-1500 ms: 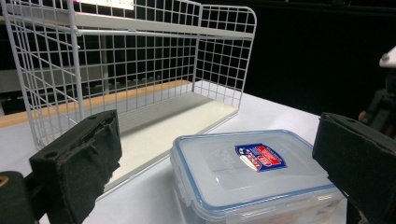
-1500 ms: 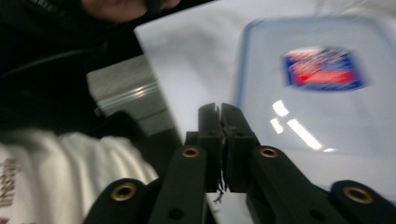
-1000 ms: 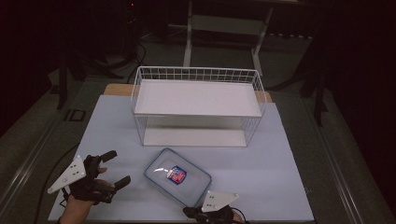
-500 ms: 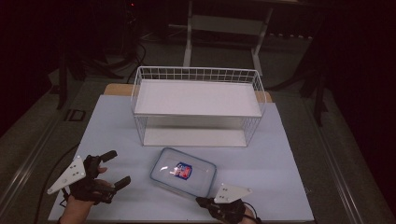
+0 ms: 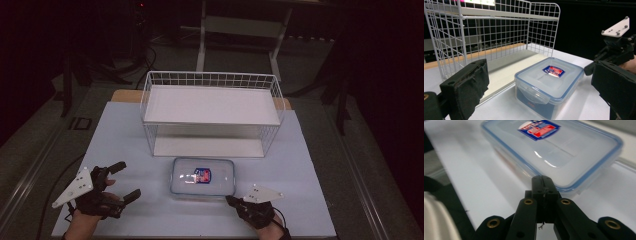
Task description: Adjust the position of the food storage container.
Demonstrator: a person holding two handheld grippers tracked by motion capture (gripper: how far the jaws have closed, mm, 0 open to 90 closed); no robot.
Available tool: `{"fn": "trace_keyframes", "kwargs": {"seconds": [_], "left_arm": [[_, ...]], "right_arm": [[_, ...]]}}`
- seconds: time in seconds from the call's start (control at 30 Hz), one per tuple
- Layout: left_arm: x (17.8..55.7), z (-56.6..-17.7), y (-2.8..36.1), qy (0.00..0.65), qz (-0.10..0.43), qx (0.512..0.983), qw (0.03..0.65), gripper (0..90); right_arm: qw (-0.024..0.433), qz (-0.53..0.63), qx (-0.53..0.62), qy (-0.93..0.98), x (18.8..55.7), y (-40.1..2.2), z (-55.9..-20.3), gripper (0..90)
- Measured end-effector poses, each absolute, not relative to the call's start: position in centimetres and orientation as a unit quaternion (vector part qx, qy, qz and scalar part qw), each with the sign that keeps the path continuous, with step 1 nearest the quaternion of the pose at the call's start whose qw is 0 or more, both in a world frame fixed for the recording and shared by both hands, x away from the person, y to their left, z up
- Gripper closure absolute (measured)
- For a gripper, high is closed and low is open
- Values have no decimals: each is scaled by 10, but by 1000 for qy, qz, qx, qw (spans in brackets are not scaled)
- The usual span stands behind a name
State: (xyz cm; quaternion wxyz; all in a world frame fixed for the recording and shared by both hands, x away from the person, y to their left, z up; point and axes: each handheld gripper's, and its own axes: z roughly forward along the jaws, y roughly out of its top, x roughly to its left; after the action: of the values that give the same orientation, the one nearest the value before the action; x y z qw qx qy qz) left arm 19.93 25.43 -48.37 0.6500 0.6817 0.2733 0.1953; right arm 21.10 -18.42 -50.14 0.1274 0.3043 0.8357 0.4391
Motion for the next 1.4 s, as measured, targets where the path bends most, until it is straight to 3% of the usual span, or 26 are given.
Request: {"fn": "trace_keyframes", "kwargs": {"seconds": [0.43, 0.93, 1.1, 1.3, 1.4], "left_arm": [[200, -485, 253, 273, 194, 685, 647, 11], [200, -485, 252, 268, 194, 687, 647, 11], [200, -484, 249, 268, 183, 685, 653, 11], [204, -480, 241, 267, 180, 689, 649, 11], [204, -476, 234, 263, 181, 701, 638, 11]], "right_arm": [[100, 441, 281, 846, 216, -169, -509, 900], [112, 455, 300, 831, 218, -178, -504, 900], [139, 475, 300, 816, 216, -185, -492, 899], [166, 496, 307, 795, 217, -196, -477, 756], [164, 504, 305, 791, 218, -197, -473, 612]]}}
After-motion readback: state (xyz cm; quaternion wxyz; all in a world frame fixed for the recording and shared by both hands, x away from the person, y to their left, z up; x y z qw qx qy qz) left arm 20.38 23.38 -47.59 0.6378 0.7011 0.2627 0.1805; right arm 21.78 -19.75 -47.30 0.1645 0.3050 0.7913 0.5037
